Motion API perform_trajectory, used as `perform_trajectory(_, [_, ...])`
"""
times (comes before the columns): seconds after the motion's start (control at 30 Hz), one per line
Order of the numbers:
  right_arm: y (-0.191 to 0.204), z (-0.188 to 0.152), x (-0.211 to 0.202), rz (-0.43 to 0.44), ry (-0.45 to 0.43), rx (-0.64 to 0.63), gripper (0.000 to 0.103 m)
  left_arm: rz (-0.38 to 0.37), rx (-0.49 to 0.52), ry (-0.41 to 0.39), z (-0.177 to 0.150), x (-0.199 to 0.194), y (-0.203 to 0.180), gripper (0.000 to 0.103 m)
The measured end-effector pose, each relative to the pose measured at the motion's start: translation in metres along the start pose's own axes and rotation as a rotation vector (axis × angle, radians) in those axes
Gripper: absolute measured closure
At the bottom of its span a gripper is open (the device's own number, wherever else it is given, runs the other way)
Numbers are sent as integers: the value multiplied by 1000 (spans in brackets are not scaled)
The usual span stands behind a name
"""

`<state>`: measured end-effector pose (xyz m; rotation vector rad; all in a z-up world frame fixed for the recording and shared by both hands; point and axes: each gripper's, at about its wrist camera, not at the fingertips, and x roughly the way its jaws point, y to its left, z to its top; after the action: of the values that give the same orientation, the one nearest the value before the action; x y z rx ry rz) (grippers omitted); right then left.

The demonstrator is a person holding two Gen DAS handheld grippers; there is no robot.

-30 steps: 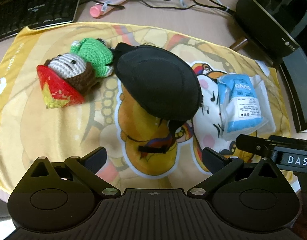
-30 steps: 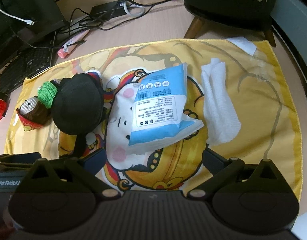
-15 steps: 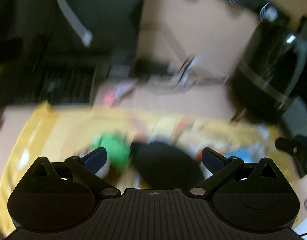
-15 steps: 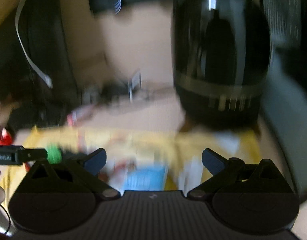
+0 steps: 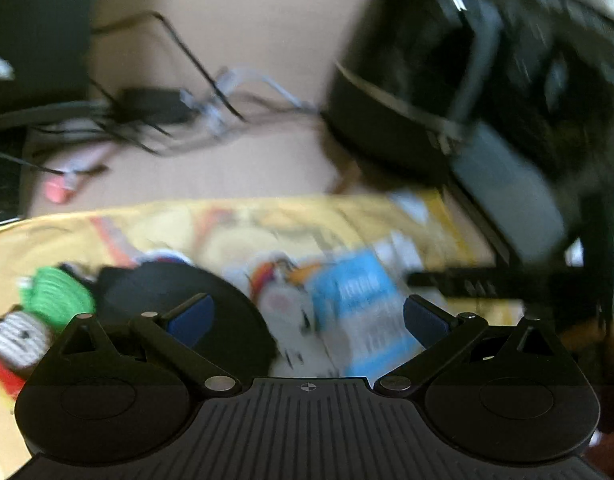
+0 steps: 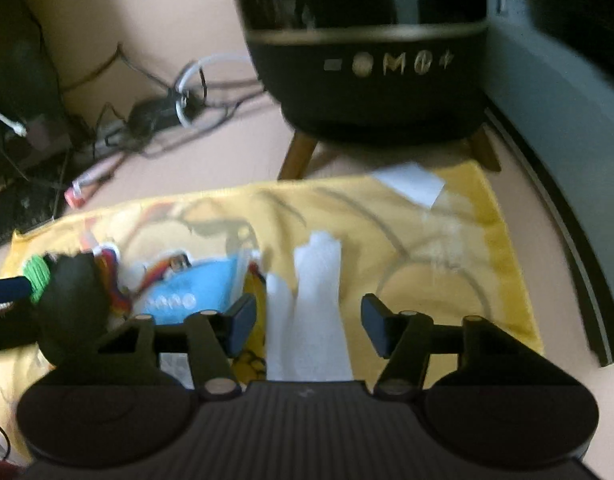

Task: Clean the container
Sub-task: 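Grasp the folded white paper towel with the right gripper, then grasp the blue-and-white wipes pack with the left gripper while the right holds the paper towel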

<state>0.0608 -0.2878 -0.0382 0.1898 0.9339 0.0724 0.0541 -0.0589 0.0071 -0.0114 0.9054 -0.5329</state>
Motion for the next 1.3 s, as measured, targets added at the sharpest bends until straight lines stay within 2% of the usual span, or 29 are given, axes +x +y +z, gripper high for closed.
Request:
perform_trajectory(0.07, [2,-1,10,-11,15,-27,50,-10,32,30,-1,5,-5,0])
perform_trajectory(0.13, [3,0,17,-13,30,-42,83,-20,26,37,-8,0,-4,0])
perform_trajectory(0.23, [3,7,16,-11,29,-39,90,6,7,61,-14,1,-2,0])
perform_trajectory(0.37, [9,23,-4,4,-34,-59,90,60,2,114,-15,7,0,0])
perform_trajectory(0.47, [18,32,-17,139,-50,-14,90,73,14,133,-16,9,-1,0])
perform_trajectory(0.53, [28,31,-14,279,-2,29,90,67,22,137,-16,9,-2,0])
perform_trajectory(0.6, [43,21,-3,325,60,8,90,57,28,151,-17,11,-3,0])
perform_trajectory(0.7, [51,7,-3,275,45,-51,91,41,48,164,-17,11,-6,0])
perform_trajectory(0.8, [36,4,-10,207,23,-27,90,17,85,169,-16,12,-12,0])
perform_trajectory(0.87, [22,1,-9,152,28,4,90,-38,109,190,-14,17,-17,0])
perform_trajectory(0.93, [8,-4,-9,150,46,52,90,-125,114,225,-12,28,-20,0])
perform_trajectory(1.0, [1,-6,-5,164,62,76,90,-191,92,254,-9,40,-21,0])
perform_trajectory(1.17, [-5,-15,0,145,90,101,90,-290,-41,275,-2,62,-15,0])
perform_trajectory(1.23, [-9,-19,3,147,115,123,90,-292,-66,281,-3,64,-14,0])
perform_trajectory(1.3, [-12,-24,6,145,143,141,90,-251,-75,290,-6,65,-14,0])
